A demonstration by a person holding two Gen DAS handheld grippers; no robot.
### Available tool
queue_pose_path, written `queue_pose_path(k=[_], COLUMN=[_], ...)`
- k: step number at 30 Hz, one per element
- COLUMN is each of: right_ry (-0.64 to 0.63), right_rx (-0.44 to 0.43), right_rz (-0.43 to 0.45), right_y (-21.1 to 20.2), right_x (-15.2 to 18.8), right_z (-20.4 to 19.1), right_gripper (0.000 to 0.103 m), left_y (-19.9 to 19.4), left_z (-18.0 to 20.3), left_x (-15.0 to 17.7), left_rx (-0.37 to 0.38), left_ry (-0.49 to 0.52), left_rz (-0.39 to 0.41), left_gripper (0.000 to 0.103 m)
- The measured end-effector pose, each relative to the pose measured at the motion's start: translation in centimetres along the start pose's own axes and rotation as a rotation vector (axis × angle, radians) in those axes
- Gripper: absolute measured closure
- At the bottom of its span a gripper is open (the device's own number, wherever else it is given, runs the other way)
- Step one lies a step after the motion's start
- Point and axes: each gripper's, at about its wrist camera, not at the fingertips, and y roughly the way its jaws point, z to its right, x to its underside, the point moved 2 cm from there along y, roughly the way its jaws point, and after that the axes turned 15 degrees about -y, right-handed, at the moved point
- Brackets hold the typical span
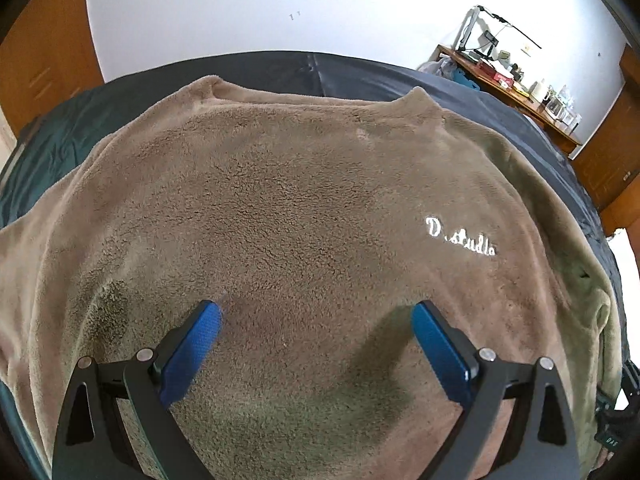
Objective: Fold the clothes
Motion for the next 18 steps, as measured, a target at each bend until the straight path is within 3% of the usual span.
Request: queue_pose_path(k=[3,8,14,16,18], right_ry=[-0.035,-0.047,-0.123,-0.120,-0.101], right_rx=[0.001,0.119,0.573,0.683,0.692], right_rz=[0.004,-0.022,-0.122,-0.132,-0.135], right_y=[-0.1,0.1,1.6,2.1,2.4], right_x=[-0.5,-1.3,-2.8,-4.0,-5.0], right_z=[-1.0,-0.2,4.6,6.7,7.6], right_gripper=[0.067,0.078,0.079,0.079,0.079], left_y=[0.1,0.0,-0.1,0.1,0.2], left_z=[0.2,0.1,0.2,0.5,0.8], left_x=[0.3,0.8,1.2,1.5,1.7], left_rx=[-0.003,0.023,0.033,0.031,0.023], left_ry=[0.018,0.031,0.046,0.059,0.079], left_rz=[0.015,0.049,0.074,0.083,0.092], left_gripper=[0.004,0.004,0.003,0.003,0.002])
